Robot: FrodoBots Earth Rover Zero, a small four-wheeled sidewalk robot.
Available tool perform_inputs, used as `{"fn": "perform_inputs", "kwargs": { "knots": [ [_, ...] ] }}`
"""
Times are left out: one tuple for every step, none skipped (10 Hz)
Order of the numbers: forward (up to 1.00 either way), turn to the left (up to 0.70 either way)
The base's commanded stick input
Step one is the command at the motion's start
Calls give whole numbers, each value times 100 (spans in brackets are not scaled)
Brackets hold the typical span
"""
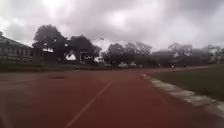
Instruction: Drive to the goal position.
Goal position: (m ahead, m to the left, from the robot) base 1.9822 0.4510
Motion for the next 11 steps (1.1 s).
{"fn": "perform_inputs", "kwargs": {
  "knots": [
    [50, 2],
    [50, 2],
    [50, 2],
    [50, 2],
    [50, 2],
    [50, 2],
    [50, 2],
    [50, 2],
    [50, 2],
    [50, 2],
    [50, 2]
  ]
}}
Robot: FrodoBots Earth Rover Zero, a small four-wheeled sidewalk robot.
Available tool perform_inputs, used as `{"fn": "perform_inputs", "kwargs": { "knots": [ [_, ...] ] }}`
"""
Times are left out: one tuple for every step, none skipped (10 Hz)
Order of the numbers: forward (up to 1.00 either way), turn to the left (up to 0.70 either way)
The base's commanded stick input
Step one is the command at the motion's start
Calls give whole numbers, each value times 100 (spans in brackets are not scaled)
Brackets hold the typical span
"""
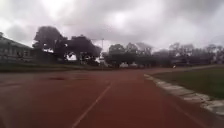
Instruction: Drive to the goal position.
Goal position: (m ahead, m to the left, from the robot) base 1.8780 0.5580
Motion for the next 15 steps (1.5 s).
{"fn": "perform_inputs", "kwargs": {
  "knots": [
    [50, 2],
    [50, 2],
    [50, 2],
    [50, 2],
    [50, 2],
    [50, 2],
    [50, 2],
    [50, 2],
    [50, 2],
    [50, 2],
    [50, 2],
    [50, 2],
    [50, 2],
    [50, 2],
    [50, 2]
  ]
}}
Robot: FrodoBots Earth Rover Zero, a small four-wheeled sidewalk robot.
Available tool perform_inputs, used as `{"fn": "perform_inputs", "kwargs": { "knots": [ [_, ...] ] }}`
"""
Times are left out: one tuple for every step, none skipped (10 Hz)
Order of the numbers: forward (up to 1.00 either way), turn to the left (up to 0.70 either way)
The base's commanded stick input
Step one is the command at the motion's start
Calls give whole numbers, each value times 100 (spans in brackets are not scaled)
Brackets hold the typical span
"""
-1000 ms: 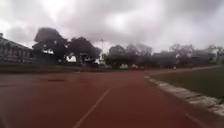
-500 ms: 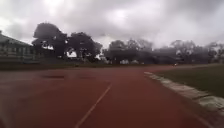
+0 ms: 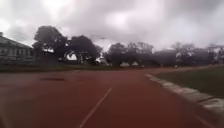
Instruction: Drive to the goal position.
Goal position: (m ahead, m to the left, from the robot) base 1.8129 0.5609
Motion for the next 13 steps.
{"fn": "perform_inputs", "kwargs": {
  "knots": [
    [50, 2],
    [50, 2],
    [50, 2],
    [50, 0],
    [50, -5],
    [50, -10],
    [50, -15],
    [50, -20],
    [50, -25],
    [50, -30],
    [50, -35],
    [50, -40],
    [50, -45]
  ]
}}
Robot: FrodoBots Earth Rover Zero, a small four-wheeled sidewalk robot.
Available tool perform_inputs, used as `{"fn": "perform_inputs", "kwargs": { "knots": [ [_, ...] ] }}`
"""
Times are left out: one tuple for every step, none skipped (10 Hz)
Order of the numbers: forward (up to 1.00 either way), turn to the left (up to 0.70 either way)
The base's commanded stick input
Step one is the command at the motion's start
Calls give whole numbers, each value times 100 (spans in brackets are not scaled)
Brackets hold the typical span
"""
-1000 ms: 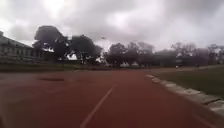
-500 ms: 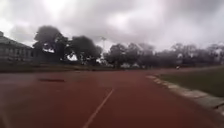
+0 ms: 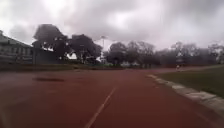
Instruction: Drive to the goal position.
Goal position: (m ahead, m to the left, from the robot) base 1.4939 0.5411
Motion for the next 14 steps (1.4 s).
{"fn": "perform_inputs", "kwargs": {
  "knots": [
    [50, -43],
    [50, -32],
    [50, -20],
    [50, -8],
    [50, 2],
    [50, 2],
    [50, 2],
    [50, 2],
    [50, 2],
    [50, 2],
    [50, 2],
    [50, 2],
    [50, 2],
    [50, 2]
  ]
}}
